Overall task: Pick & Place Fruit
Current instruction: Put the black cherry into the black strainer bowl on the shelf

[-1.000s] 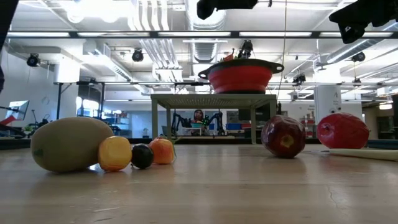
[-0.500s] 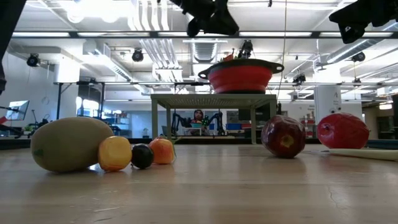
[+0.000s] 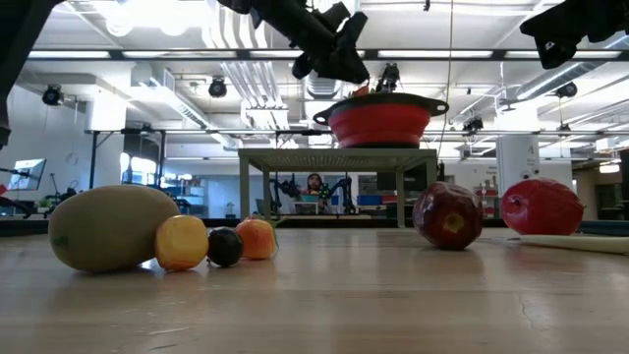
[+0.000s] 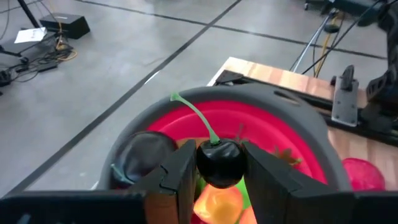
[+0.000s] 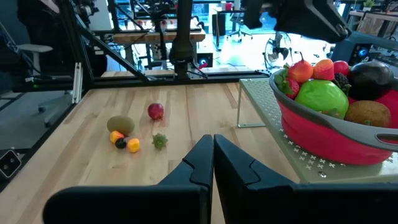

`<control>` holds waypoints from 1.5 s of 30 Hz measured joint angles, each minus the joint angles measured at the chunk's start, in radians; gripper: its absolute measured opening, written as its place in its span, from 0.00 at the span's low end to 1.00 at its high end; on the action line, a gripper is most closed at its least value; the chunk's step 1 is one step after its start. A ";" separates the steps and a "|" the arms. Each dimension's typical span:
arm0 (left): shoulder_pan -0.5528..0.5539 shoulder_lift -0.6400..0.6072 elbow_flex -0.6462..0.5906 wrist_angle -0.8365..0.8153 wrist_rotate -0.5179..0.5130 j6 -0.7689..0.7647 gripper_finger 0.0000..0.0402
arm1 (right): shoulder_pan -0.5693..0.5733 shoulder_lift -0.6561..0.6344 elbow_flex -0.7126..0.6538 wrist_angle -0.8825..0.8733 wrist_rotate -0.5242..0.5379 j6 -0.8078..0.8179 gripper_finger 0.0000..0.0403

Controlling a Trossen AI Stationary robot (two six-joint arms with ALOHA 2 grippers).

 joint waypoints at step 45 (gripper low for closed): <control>0.018 0.018 0.000 -0.018 0.003 0.121 0.30 | 0.000 0.000 0.000 0.000 0.000 0.000 0.02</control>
